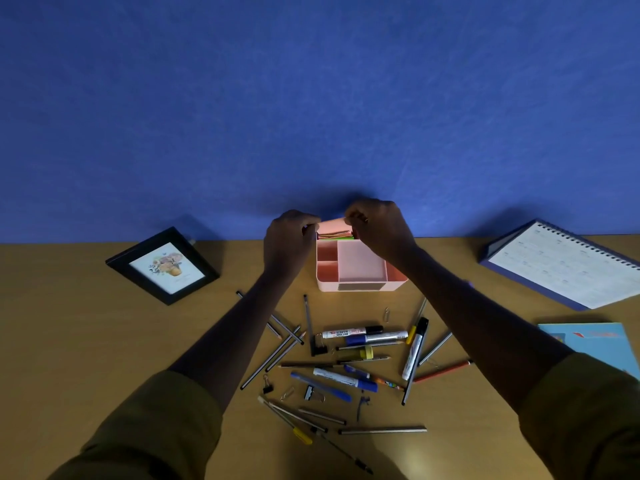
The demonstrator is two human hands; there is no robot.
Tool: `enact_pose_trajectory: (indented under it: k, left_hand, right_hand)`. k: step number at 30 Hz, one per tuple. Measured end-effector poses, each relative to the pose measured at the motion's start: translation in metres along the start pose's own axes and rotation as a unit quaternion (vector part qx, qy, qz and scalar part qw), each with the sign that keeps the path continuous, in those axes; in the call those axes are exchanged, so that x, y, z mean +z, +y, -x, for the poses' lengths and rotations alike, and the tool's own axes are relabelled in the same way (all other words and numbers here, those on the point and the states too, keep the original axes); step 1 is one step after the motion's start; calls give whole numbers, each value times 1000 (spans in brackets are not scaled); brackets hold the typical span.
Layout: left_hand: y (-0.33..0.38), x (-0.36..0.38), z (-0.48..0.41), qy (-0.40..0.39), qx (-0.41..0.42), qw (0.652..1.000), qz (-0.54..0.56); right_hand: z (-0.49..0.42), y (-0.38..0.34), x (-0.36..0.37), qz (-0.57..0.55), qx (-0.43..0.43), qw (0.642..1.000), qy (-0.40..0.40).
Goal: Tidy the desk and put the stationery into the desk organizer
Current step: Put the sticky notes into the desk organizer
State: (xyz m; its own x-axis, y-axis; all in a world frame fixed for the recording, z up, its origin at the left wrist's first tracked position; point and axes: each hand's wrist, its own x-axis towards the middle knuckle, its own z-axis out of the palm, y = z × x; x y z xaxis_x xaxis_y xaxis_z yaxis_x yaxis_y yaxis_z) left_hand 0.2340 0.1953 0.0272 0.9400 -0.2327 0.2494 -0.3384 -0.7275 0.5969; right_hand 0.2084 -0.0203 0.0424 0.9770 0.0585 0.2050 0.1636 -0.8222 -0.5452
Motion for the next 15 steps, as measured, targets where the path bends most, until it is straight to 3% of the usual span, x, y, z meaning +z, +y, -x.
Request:
enact_pose_trajectory:
  k: [15]
  left_hand:
    - [-3,28,8,-42,-13,997,-61]
  right_hand:
    - [11,21,28,121,35,990,-57]
